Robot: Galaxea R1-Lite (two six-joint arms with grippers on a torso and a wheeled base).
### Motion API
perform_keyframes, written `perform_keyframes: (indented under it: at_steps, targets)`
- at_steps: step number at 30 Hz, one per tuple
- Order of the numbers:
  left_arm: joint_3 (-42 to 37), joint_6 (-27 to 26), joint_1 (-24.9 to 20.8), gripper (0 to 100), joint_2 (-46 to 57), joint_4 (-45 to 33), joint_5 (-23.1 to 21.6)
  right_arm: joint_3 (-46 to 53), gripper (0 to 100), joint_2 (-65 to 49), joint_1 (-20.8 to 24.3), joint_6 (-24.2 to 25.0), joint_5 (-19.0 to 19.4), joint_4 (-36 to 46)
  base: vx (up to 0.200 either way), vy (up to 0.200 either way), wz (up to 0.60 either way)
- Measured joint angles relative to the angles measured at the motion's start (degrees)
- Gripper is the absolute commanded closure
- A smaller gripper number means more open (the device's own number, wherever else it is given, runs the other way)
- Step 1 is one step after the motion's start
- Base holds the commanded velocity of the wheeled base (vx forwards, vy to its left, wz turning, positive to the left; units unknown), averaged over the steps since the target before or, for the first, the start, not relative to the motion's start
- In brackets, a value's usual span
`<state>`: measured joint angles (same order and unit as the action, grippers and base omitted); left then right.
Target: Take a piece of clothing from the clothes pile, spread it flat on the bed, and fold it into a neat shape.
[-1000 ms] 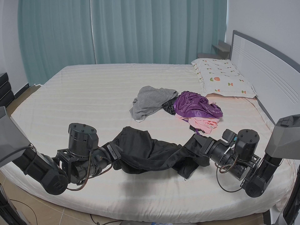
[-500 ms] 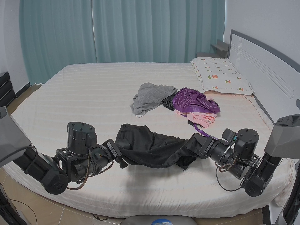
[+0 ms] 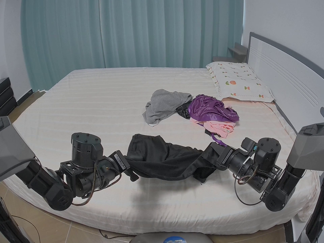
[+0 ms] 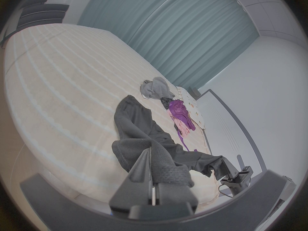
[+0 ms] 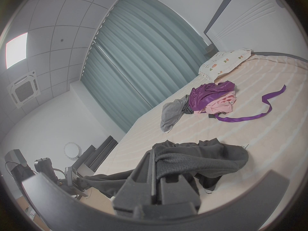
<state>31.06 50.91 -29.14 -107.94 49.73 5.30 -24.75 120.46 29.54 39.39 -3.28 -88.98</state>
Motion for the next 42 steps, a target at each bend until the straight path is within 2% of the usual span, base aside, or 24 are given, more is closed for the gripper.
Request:
perform_keyframes:
  at_steps: [15, 24, 42]
  targets:
    - [0.1, 0.0, 0.7, 100, 0.9, 0.1, 0.2, -0.8, 100, -1.0, -0.5, -1.0, -0.7, 0.0, 0.0, 0.2, 0.0]
    - [0.0, 0.0, 0.7, 100, 2.1, 0.0, 0.2, -0.8, 100, -1.9, -1.4, -4.0, -2.3, 0.1, 0.0, 0.2, 0.0]
    - [0.0, -0.1, 0.7, 100, 3.5, -0.1, 0.3, -0.9, 100, -4.2, -3.4, -4.7, -1.3, 0.1, 0.0, 0.2, 0.0]
